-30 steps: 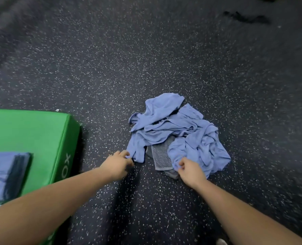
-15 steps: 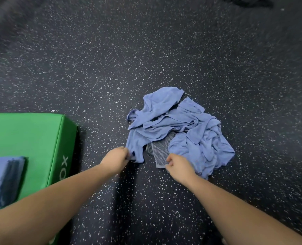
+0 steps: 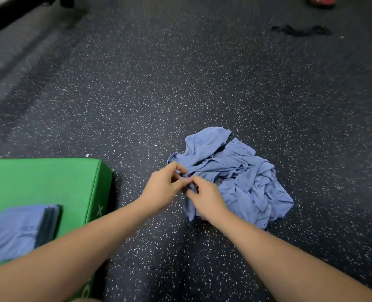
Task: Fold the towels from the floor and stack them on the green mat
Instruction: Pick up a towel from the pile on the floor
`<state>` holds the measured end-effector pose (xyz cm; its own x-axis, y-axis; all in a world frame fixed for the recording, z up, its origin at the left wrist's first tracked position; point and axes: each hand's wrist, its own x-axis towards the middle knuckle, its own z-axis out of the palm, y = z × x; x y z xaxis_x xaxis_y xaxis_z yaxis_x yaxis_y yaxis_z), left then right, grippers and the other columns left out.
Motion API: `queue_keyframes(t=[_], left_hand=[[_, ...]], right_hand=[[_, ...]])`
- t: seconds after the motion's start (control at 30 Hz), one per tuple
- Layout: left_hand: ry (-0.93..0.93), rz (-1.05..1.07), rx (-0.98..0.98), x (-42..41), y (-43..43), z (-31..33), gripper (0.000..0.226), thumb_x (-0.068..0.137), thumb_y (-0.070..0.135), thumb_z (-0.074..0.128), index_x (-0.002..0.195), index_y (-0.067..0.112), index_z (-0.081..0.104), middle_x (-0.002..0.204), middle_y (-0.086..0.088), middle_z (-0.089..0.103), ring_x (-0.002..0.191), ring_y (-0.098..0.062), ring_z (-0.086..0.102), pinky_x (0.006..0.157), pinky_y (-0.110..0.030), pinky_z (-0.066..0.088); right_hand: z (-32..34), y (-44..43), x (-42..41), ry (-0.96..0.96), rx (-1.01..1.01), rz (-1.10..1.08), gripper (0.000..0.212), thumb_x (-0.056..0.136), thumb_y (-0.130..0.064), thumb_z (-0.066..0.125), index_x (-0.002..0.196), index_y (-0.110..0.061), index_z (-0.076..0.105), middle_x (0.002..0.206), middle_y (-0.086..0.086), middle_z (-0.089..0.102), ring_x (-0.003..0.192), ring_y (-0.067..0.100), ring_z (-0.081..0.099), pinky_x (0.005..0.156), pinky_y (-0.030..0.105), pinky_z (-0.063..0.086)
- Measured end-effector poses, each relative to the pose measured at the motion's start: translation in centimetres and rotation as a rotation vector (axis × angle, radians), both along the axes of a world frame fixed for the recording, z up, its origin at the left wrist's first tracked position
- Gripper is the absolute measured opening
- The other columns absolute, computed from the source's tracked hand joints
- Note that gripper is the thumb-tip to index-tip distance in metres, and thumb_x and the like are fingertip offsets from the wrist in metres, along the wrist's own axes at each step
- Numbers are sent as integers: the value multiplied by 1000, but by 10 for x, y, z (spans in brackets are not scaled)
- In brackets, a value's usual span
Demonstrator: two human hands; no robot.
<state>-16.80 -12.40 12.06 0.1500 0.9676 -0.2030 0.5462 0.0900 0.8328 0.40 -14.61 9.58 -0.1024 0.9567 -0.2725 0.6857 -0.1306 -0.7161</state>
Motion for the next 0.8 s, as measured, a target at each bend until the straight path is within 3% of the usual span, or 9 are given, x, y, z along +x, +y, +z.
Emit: queue_keyframes(t=[0.1,0.27,0.43,0.6,0.7,0.8], left_hand=[[-56,38,45,-7,4,37,6,98,30,76,99,35,74,81,1,76,72,-19,68,76,-41,58],[-168,67,65,-12,-1,106,8,94,36,79,100,38,76,84,-3,76,71,-14,63,76,-47,57],[136,-30,177,0,-20,160,16,88,25,80,99,35,75,73,13,71,62,-3,58,63,-26,50],[381,-33,267,11,-36,189,2,85,28,72,85,30,72,79,12,64,79,-12,62,71,-32,51],[390,-6,332,15,-46,195,6,89,29,68,84,31,66,82,11,57,78,-11,58,72,-36,52],[333,64,307,18,-66,196,7,89,26,66,87,32,62,80,12,65,76,-9,61,71,-37,54]], right_hand=[[44,2,8,2,116,-9,12,99,-39,67,105,-29,62,90,-8,72,88,20,67,79,43,55],[117,-9,28,-58,275,60,16,107,-44,59,101,-29,58,79,-8,71,75,17,67,71,45,56],[180,-29,47,-39,371,27,12,108,-37,59,98,-31,58,77,-9,67,73,13,62,70,45,54],[232,-57,69,-162,422,6,17,109,-35,55,94,-27,53,75,-7,64,74,18,60,71,47,53],[257,-71,80,-196,432,-34,19,109,-33,55,92,-27,52,74,-6,61,74,21,59,71,49,52],[279,-83,94,-235,462,-113,20,109,-33,55,91,-27,52,72,-7,58,71,21,57,68,49,51]])
